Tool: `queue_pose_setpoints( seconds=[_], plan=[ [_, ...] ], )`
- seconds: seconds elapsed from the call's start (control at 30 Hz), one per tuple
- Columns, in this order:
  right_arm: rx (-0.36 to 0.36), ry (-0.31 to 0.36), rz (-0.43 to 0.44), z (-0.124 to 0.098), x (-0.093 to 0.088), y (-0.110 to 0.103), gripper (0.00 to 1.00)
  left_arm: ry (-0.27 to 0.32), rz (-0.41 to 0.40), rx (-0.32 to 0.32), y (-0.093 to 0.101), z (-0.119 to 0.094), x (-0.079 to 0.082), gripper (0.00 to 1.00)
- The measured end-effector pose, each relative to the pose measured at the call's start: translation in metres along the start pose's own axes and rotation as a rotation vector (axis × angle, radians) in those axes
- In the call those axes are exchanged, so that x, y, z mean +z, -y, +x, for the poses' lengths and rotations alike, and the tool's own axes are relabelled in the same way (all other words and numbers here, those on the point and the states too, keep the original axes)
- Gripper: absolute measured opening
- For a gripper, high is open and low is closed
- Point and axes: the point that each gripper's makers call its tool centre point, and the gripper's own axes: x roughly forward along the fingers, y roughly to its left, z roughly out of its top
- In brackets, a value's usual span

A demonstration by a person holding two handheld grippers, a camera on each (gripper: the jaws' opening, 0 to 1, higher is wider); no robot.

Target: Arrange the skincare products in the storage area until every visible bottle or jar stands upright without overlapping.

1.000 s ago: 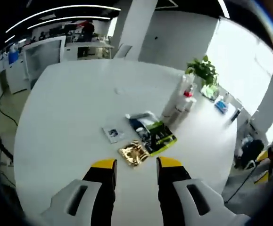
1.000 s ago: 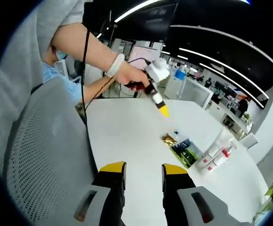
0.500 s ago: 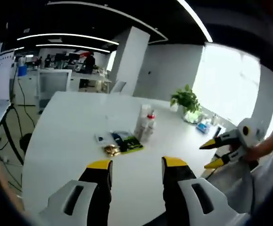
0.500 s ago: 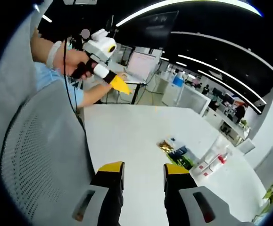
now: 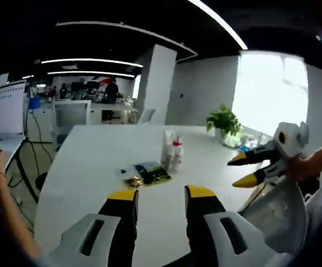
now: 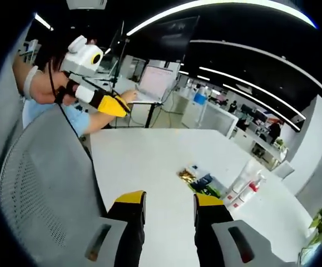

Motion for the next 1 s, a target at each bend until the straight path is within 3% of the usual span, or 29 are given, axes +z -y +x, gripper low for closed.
queue_pose_setpoints(
  seconds=[0.13, 0.27, 0.47, 0.6, 0.73, 0.8, 0.93, 1.0],
  plan=[
    [-0.006, 0.013, 0.012, 0.0, 0.003, 0.001, 0.31, -0.024, 0.122, 0.002, 0.007, 0.004, -0.006, 0.28],
    [-0.048, 0.036, 0.01, -0.007, 0.009, 0.008, 0.33, -0.024, 0.125, -0.03, 0.013, -0.002, -0.005, 0.24],
    [-0.077, 0.091, 0.059, -0.025, 0.021, 0.016, 0.41, -0.008, 0.097, -0.012, 0.001, -0.011, -0.006, 0.35],
    [-0.091, 0.123, 0.09, -0.032, 0.016, 0.02, 0.59, -0.014, 0.067, 0.022, -0.014, -0.013, -0.015, 0.48],
    [-0.096, 0.127, 0.175, -0.029, 0.007, 0.023, 0.88, 0.032, 0.023, 0.056, -0.019, -0.01, -0.009, 0.76],
    [-0.09, 0.124, 0.196, -0.026, 0.002, 0.025, 0.97, 0.046, 0.01, 0.063, -0.021, -0.008, -0.01, 0.83],
    [-0.081, 0.102, 0.159, -0.019, -0.009, 0.019, 0.97, 0.001, 0.044, 0.056, -0.016, -0.001, -0.022, 0.84],
    [-0.083, 0.097, 0.171, -0.013, -0.017, 0.017, 0.96, -0.026, 0.102, 0.038, -0.009, 0.0, -0.027, 0.83]
  ],
)
